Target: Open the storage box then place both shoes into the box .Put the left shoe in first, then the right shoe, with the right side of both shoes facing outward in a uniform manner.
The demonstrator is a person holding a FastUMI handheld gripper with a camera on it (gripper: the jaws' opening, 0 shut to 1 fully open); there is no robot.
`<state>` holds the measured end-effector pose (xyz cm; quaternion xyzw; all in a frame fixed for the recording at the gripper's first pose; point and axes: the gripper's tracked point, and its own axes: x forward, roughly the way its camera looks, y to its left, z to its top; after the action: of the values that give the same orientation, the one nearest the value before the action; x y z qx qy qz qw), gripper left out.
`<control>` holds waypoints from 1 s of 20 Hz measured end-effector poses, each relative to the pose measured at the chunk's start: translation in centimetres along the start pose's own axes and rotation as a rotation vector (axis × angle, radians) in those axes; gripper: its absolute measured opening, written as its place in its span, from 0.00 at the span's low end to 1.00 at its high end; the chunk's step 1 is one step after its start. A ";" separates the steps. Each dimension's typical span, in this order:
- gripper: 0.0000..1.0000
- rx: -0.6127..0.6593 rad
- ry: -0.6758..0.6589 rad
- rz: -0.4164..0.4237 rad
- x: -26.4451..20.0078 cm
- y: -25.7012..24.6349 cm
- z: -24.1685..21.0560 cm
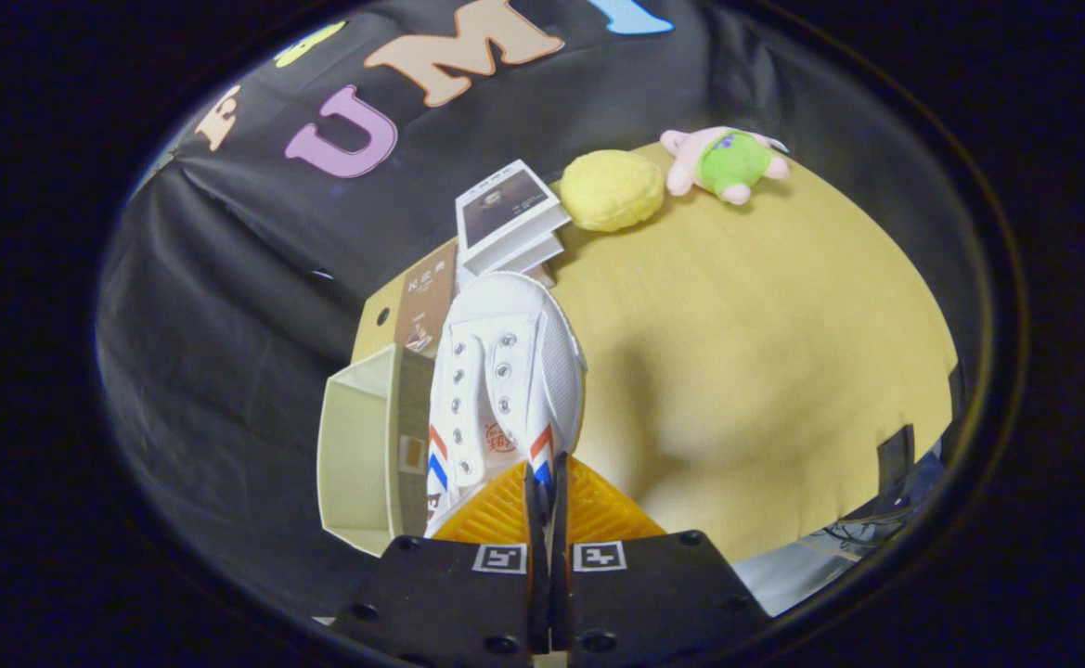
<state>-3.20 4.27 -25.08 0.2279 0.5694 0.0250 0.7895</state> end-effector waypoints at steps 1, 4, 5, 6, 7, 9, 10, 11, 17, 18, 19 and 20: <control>0.04 -0.008 0.002 0.007 -0.1 1.0 -0.1; 0.04 -0.025 0.005 0.039 0.2 4.6 -0.4; 0.04 -0.031 0.009 0.051 0.3 5.7 -0.6; 0.04 -0.037 0.011 0.063 0.5 6.6 -0.8; 0.04 -0.044 0.015 0.074 0.7 7.7 -1.1; 0.04 -0.054 0.020 0.089 1.0 9.7 -1.7; 0.04 -0.061 0.022 0.096 1.2 10.5 -2.0; 0.04 -0.067 0.025 0.100 1.5 11.2 -2.3; 0.04 -0.095 0.064 0.106 3.8 14.6 -4.1; 0.05 -0.096 0.070 0.107 4.2 15.0 -4.4; 0.05 -0.100 0.077 0.107 4.5 15.3 -4.6; 0.05 -0.101 0.081 0.106 4.8 15.5 -4.8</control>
<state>-2.45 21.18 -24.46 0.2161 0.5860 0.1047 0.7739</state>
